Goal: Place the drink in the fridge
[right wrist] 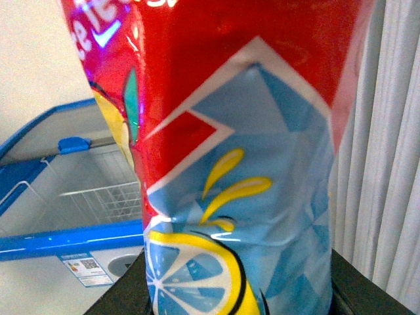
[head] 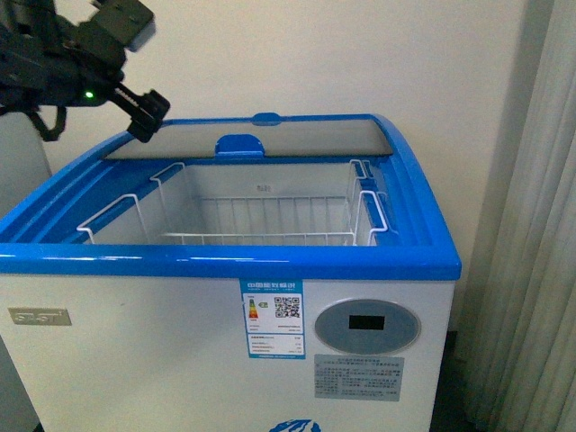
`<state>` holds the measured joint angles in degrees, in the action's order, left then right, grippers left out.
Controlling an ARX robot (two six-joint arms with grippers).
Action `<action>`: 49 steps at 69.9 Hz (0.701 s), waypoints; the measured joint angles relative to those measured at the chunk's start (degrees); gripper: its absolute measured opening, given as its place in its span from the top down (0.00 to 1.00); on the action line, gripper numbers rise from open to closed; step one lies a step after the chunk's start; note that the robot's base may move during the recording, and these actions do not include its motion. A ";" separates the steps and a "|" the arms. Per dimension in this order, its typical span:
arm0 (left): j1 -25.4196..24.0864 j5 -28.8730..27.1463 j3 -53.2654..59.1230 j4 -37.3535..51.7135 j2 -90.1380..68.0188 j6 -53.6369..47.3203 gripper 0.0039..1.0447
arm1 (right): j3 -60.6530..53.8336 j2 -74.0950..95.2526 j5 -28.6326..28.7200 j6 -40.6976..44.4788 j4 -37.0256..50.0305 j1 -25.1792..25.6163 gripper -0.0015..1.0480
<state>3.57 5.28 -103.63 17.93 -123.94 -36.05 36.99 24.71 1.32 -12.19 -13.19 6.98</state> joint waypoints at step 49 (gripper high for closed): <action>-3.43 -5.29 87.58 31.43 58.12 35.67 0.98 | 23.08 34.36 19.06 53.29 -17.77 4.35 0.62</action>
<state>0.14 -0.01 -16.05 49.36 -65.82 -0.38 60.07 59.07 20.38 41.10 -30.96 11.33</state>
